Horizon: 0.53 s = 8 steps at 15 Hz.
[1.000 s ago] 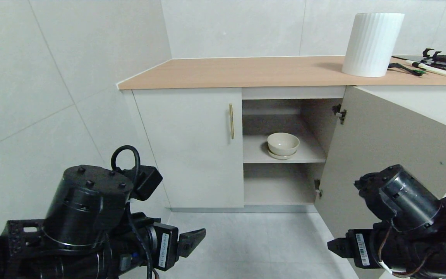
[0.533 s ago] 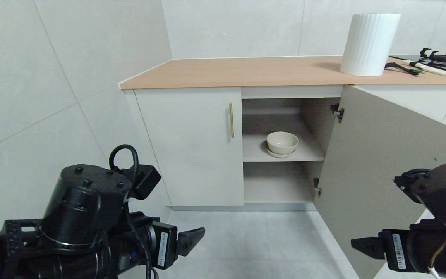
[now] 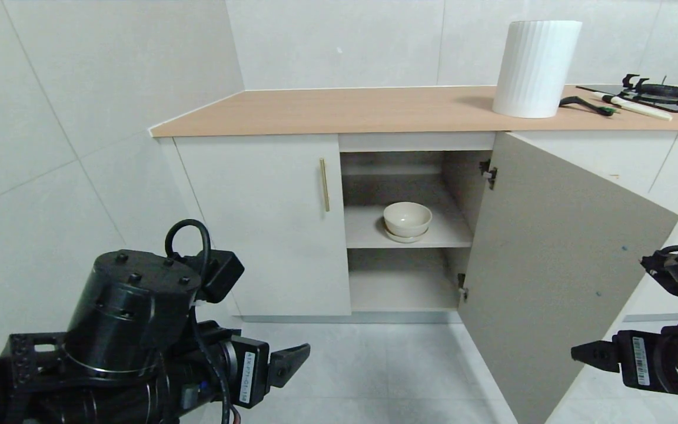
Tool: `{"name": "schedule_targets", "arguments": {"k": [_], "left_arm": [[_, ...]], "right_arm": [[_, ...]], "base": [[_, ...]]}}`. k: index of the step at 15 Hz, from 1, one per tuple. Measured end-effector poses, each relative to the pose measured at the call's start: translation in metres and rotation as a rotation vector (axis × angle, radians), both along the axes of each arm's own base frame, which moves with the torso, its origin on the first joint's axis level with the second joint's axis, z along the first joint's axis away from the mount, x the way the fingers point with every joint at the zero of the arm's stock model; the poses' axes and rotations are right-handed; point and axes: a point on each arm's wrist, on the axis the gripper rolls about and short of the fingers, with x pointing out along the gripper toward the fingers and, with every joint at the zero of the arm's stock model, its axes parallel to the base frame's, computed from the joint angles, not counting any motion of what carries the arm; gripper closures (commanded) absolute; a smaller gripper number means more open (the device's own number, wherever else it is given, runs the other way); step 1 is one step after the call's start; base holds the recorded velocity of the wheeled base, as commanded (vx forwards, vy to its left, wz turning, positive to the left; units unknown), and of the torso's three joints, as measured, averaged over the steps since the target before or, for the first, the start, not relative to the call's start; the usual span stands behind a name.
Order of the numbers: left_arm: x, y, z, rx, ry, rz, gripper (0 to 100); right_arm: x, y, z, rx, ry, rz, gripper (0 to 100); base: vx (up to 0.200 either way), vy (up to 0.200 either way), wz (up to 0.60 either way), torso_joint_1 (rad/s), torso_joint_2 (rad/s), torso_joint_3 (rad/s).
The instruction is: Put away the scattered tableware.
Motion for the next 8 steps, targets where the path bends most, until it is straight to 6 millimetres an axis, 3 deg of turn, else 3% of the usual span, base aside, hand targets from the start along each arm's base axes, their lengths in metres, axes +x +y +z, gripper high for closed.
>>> {"name": "schedule_targets", "arguments": {"k": [2,8], "left_arm": [[0.000,0.000,0.000,0.000,0.000,0.000,0],[0.000,0.000,0.000,-0.001,0.000,-0.001,0]], "right_arm": [[0.006,-0.013,0.000,-0.027,0.008,-0.035,0],[0.025,-0.052,0.008,-0.071,0.000,-0.207,0]], "base": [[0.000,-0.200,0.00,0.002,0.00,0.002],[0.000,0.000,0.00,0.000,0.00,0.000]]}}
